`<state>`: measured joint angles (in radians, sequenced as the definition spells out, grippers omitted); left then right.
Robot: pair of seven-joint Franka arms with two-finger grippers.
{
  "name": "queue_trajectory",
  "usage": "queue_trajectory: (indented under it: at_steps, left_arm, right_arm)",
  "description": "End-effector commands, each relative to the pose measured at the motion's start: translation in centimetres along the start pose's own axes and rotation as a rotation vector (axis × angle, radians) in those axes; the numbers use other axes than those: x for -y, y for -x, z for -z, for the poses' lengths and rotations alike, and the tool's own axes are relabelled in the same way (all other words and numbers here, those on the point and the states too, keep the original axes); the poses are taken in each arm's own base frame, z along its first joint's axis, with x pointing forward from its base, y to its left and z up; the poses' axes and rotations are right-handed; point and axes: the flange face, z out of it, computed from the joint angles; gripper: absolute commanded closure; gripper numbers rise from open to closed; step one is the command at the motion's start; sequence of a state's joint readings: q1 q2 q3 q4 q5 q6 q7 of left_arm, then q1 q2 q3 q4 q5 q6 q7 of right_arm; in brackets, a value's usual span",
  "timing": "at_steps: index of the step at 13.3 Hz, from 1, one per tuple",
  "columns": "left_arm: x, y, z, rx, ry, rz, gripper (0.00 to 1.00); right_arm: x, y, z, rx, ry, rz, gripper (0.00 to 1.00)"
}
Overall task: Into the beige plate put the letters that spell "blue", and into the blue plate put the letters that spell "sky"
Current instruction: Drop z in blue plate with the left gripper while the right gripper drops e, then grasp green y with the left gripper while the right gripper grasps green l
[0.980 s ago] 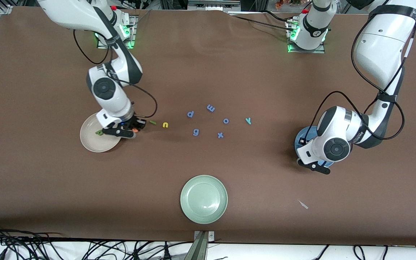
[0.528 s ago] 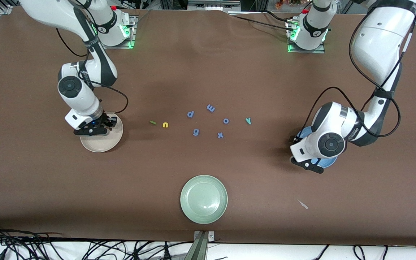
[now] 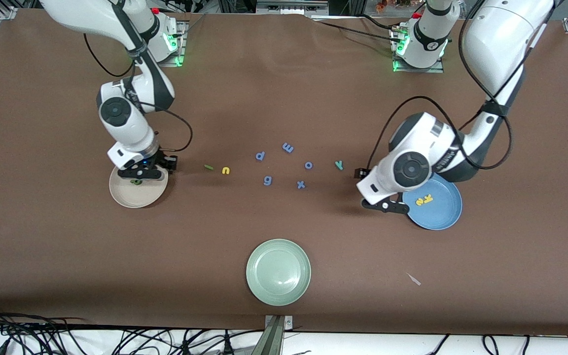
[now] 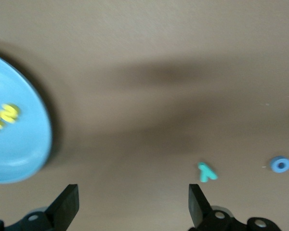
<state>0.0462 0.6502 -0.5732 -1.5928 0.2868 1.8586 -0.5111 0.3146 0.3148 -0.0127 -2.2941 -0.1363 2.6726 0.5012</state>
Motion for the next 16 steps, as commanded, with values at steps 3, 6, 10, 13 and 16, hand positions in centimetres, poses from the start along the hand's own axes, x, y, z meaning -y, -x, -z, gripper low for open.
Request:
queue_trajectory:
  at_steps: [3, 6, 10, 13, 16]
  left_arm:
    - [-4.2, 2.9, -5.8, -0.041, 0.066, 0.093, 0.00]
    - [-6.6, 5.0, -9.1, -0.071, 0.096, 0.135, 0.01]
    - [-8.4, 6.8, -11.6, -0.079, 0.122, 0.145, 0.06]
    - [-8.5, 6.8, -12.2, -0.094, 0.093, 0.116, 0.22]
    - [-8.3, 6.6, -12.6, -0.097, 0.086, 0.122, 0.29]
  right_arm:
    - [6.0, 2.4, 1.4, 0.013, -0.043, -0.169, 0.45]
    - [7.4, 3.5, 0.1, 0.033, -0.045, -0.198, 0.44]
    - [8.3, 4.0, -2.3, 0.011, -0.087, -0.198, 0.44]
    - [8.8, 4.1, -2.5, 0.010, -0.091, -0.194, 0.44]
    - [9.3, 4.6, -4.0, 0.005, -0.110, -0.189, 0.44]
